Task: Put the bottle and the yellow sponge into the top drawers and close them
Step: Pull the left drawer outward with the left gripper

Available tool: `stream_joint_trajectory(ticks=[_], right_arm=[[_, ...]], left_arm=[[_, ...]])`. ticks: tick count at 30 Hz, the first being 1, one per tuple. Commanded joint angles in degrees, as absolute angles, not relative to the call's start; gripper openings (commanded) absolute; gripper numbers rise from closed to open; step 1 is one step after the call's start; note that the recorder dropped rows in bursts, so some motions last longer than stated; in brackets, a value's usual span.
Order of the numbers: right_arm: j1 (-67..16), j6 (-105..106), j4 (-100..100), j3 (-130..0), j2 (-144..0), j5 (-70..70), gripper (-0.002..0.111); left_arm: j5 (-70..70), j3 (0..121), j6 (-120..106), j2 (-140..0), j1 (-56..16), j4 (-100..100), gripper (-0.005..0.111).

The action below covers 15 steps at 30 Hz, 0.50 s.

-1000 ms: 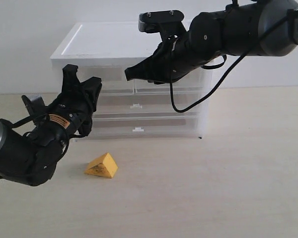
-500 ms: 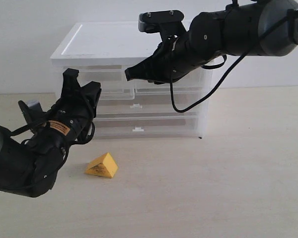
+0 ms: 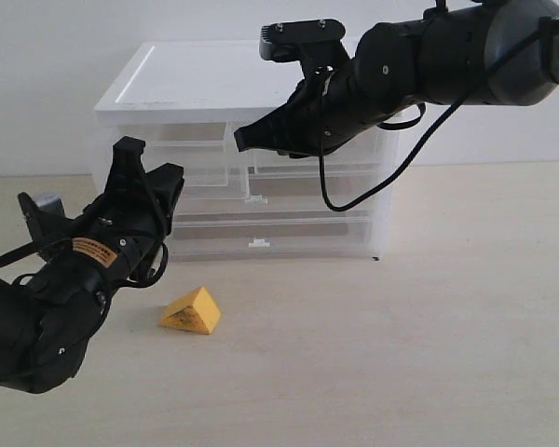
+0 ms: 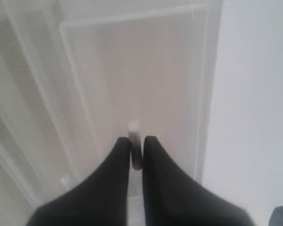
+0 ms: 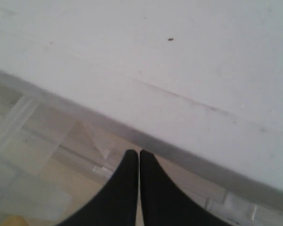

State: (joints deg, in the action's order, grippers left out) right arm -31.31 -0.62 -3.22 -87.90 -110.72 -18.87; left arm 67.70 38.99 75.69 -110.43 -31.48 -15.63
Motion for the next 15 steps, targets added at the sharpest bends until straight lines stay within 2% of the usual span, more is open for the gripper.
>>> stream_joint_trajectory(ticks=[1,15], right_arm=[[-30.6,-0.7,-2.6,-88.1,-110.5,-17.1,0.000],[-30.6,-0.7,-2.6,-88.1,-110.5,-18.0,0.000]], left_arm=[[70.0,38.1,74.2,-109.4,-33.7,-14.9,0.004],[70.0,36.1,72.7,-109.0,-37.3,-17.4,0.004]])
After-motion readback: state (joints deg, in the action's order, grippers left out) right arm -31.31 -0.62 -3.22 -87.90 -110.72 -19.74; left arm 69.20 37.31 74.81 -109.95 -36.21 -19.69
